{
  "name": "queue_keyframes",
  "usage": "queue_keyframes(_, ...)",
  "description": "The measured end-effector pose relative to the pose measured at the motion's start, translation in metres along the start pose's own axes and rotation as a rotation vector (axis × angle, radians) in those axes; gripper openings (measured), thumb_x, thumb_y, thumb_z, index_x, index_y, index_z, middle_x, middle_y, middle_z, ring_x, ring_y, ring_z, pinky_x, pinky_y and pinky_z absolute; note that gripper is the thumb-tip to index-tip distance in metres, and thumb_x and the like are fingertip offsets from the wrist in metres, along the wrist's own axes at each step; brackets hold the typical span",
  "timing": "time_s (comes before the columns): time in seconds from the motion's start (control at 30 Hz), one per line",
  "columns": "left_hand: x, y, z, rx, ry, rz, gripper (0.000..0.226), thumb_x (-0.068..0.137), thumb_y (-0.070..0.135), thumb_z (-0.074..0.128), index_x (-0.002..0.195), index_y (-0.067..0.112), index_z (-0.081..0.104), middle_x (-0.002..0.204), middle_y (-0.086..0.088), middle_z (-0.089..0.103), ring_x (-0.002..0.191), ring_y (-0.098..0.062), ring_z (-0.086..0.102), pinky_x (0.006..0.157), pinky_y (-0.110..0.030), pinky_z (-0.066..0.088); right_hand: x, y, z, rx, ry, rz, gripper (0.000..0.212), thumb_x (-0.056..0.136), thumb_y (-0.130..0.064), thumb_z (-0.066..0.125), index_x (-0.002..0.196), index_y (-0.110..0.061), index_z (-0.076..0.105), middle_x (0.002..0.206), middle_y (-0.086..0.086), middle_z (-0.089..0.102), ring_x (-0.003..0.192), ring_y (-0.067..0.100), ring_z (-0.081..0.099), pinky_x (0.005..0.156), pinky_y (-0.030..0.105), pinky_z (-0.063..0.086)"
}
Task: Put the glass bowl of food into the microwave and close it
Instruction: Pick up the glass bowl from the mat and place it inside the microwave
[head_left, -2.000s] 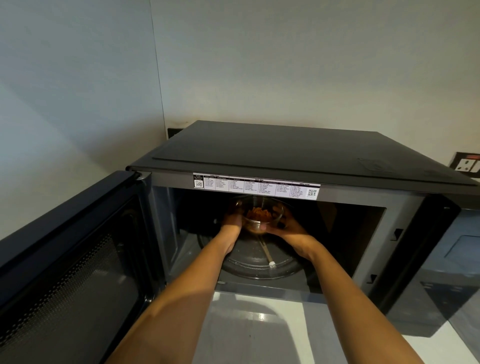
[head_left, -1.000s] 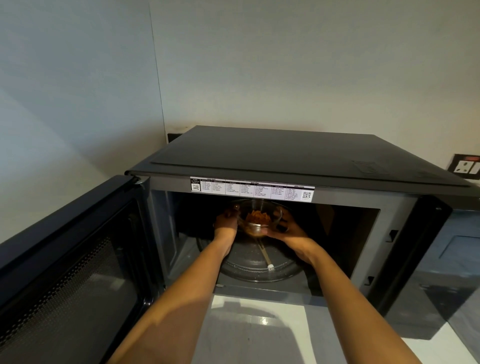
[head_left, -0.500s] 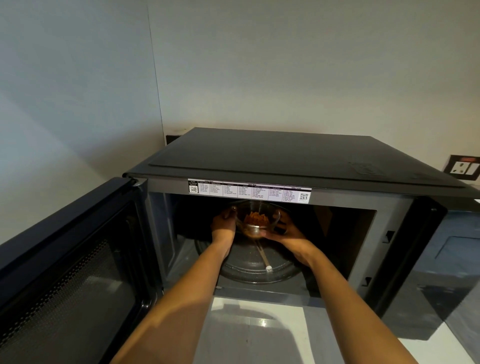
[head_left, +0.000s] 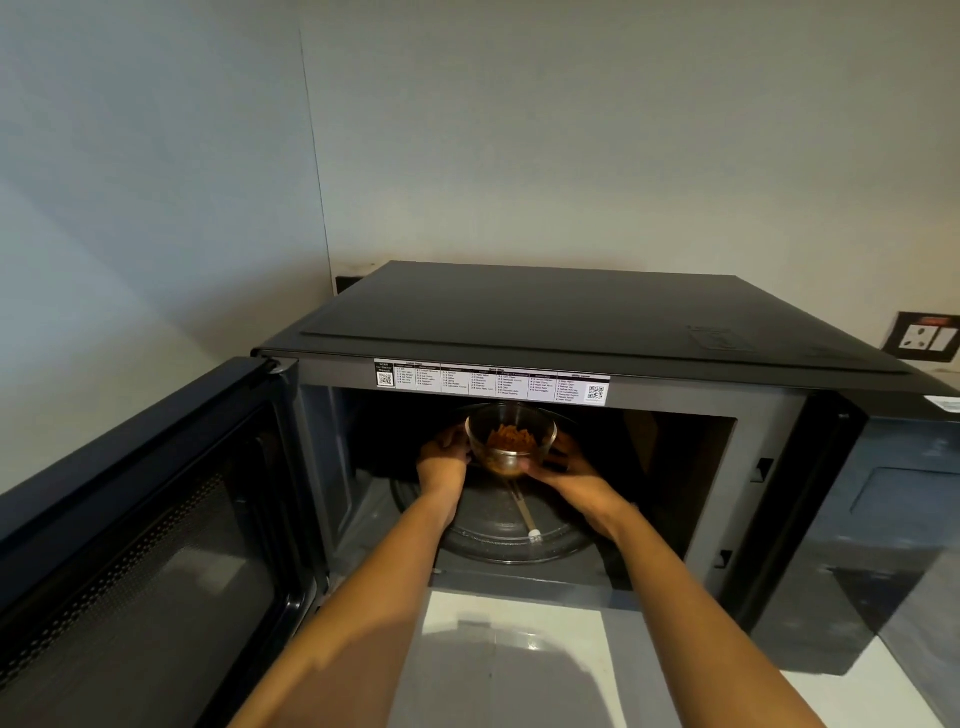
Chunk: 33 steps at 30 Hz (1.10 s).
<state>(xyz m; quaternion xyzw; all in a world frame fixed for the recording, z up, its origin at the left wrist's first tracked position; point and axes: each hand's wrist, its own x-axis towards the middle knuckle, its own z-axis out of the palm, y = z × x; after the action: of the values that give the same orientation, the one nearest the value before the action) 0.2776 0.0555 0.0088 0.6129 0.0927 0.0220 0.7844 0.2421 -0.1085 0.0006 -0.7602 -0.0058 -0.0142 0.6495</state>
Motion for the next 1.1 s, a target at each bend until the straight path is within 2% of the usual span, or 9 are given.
queue_keyframes(0.07, -0.005, 0.001, 0.000, -0.024, 0.004, 0.000, 0.029, 0.094, 0.004, 0.052, 0.121, -0.001, 0.062, 0.108, -0.015, 0.063, 0.098, -0.024, 0.057, 0.083, -0.035, 0.049, -0.002, 0.000, 0.001, -0.013, 0.010, -0.007, 0.065, 0.078, -0.019, 0.073, 0.135, -0.020, 0.041, 0.130, 0.001, 0.052, 0.113, 0.014, 0.051, 0.100, 0.028, 0.039)
queue_keyframes(0.2, -0.019, 0.003, 0.001, 0.029, 0.038, -0.007, 0.029, 0.092, 0.007, 0.056, 0.119, 0.004, 0.065, 0.119, -0.018, 0.066, 0.110, -0.030, 0.062, 0.105, -0.045, 0.047, -0.009, -0.003, 0.001, -0.059, 0.030, -0.027, 0.057, 0.084, -0.019, 0.068, 0.135, -0.018, 0.041, 0.133, 0.004, 0.051, 0.114, 0.014, 0.049, 0.098, 0.025, 0.036)
queue_keyframes(0.37, -0.037, 0.005, -0.001, 0.190, 0.078, -0.016, 0.042, 0.088, 0.007, 0.053, 0.130, -0.001, 0.055, 0.128, -0.022, 0.061, 0.119, -0.034, 0.058, 0.106, -0.046, 0.046, -0.019, -0.007, 0.000, -0.101, 0.020, -0.034, 0.055, 0.087, -0.014, 0.063, 0.136, -0.014, 0.039, 0.137, 0.008, 0.048, 0.126, 0.023, 0.045, 0.106, 0.032, 0.036)
queue_keyframes(0.47, -0.051, 0.008, 0.001, 0.246, 0.065, 0.013, 0.039, 0.089, 0.010, 0.050, 0.126, 0.003, 0.061, 0.132, -0.020, 0.058, 0.122, -0.035, 0.055, 0.107, -0.046, 0.045, -0.028, -0.009, -0.001, -0.121, -0.008, -0.030, 0.054, 0.087, -0.020, 0.063, 0.136, -0.015, 0.040, 0.141, 0.007, 0.045, 0.129, 0.022, 0.043, 0.111, 0.037, 0.033)
queue_keyframes(0.67, -0.087, 0.018, 0.000, 0.307, 0.022, 0.080, 0.032, 0.095, 0.015, 0.049, 0.123, 0.010, 0.063, 0.125, -0.017, 0.064, 0.119, -0.032, 0.058, 0.107, -0.042, 0.045, -0.060, -0.012, -0.003, -0.141, 0.049, -0.035, 0.060, 0.088, -0.028, 0.061, 0.140, -0.014, 0.035, 0.143, 0.007, 0.040, 0.131, 0.022, 0.039, 0.105, 0.030, 0.033)
queue_keyframes(0.77, -0.104, 0.024, -0.003, 0.407, 0.021, 0.153, 0.032, 0.097, 0.017, 0.048, 0.124, 0.011, 0.063, 0.125, -0.015, 0.064, 0.118, -0.030, 0.057, 0.103, -0.031, 0.043, -0.082, -0.013, -0.006, -0.217, 0.069, -0.049, 0.063, 0.089, -0.029, 0.059, 0.143, -0.014, 0.029, 0.146, 0.008, 0.032, 0.132, 0.023, 0.037, 0.103, 0.030, 0.035)
queue_keyframes(0.8, -0.108, 0.027, -0.004, 0.439, 0.024, 0.177, 0.033, 0.097, 0.017, 0.047, 0.125, 0.011, 0.063, 0.124, -0.016, 0.065, 0.117, -0.032, 0.058, 0.100, -0.031, 0.044, -0.088, -0.012, -0.007, -0.241, 0.076, -0.059, 0.063, 0.090, -0.028, 0.058, 0.143, -0.013, 0.029, 0.147, 0.008, 0.030, 0.133, 0.023, 0.036, 0.105, 0.031, 0.035)
queue_keyframes(0.93, -0.136, 0.040, -0.018, 0.563, 0.017, 0.282, 0.035, 0.099, 0.014, 0.042, 0.130, 0.008, 0.058, 0.126, -0.020, 0.061, 0.116, -0.037, 0.057, 0.102, -0.045, 0.048, -0.126, -0.012, -0.009, -0.341, 0.148, -0.091, 0.061, 0.092, -0.031, 0.054, 0.144, -0.012, 0.028, 0.149, 0.009, 0.028, 0.135, 0.024, 0.035, 0.113, 0.040, 0.033)
queue_keyframes(1.1, -0.176, 0.059, -0.043, 0.765, 0.090, 0.477, 0.039, 0.099, 0.012, 0.040, 0.135, 0.002, 0.051, 0.140, -0.016, 0.052, 0.127, -0.031, 0.051, 0.108, -0.036, 0.042, -0.184, -0.002, -0.005, -0.455, 0.306, -0.136, 0.056, 0.095, -0.032, 0.049, 0.143, -0.010, 0.031, 0.147, 0.010, 0.033, 0.134, 0.024, 0.037, 0.106, 0.028, 0.030)
